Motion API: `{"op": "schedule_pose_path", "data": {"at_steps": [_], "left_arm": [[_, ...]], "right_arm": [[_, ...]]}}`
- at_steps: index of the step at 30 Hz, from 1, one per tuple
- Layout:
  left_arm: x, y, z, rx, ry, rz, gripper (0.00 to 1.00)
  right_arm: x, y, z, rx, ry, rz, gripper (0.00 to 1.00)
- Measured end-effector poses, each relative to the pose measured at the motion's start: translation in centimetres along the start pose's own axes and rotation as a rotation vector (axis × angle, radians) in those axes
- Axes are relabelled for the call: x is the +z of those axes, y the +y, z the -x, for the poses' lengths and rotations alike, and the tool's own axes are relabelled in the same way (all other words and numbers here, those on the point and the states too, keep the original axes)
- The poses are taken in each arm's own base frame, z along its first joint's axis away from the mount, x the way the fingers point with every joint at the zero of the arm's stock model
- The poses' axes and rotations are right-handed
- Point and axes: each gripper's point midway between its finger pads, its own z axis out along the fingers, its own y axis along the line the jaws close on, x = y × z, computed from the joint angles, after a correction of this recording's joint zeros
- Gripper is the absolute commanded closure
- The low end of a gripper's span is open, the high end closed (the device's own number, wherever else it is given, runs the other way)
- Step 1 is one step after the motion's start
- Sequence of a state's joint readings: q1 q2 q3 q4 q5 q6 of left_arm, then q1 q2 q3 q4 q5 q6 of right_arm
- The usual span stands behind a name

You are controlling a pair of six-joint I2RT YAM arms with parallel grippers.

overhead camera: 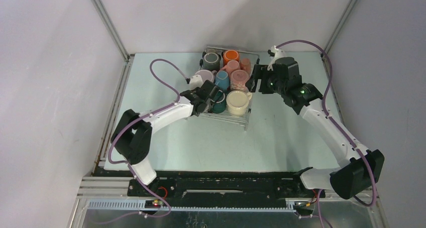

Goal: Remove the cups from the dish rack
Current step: Unload the cup from the dish rack.

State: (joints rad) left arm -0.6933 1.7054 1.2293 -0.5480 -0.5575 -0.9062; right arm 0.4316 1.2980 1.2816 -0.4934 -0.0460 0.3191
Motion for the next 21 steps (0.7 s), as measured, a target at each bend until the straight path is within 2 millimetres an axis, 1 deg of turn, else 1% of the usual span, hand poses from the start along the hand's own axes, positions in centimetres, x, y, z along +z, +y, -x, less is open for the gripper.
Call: {"op": "schedule_pose_path", "data": {"at_steps": [4,14,21], "left_arm": [[-0.4,0.2,0.3,0.015,-0.004,-0.003,1.0],[-2.1,0.3,2.3,0.023,-0.061,-0.025,1.0],[-3.0,0.7,2.9,0.034,-0.077,-0.027,1.0]], "right_arm": [[0.0,0.3,0.0,-0.004,-0.002,0.008,0.18],[0.1,0.7,0.1,-0.008,-0.007,0.017,0.18],[0.5,0.8,-0.1,-0.007,-0.002,0.019,0.17]]}}
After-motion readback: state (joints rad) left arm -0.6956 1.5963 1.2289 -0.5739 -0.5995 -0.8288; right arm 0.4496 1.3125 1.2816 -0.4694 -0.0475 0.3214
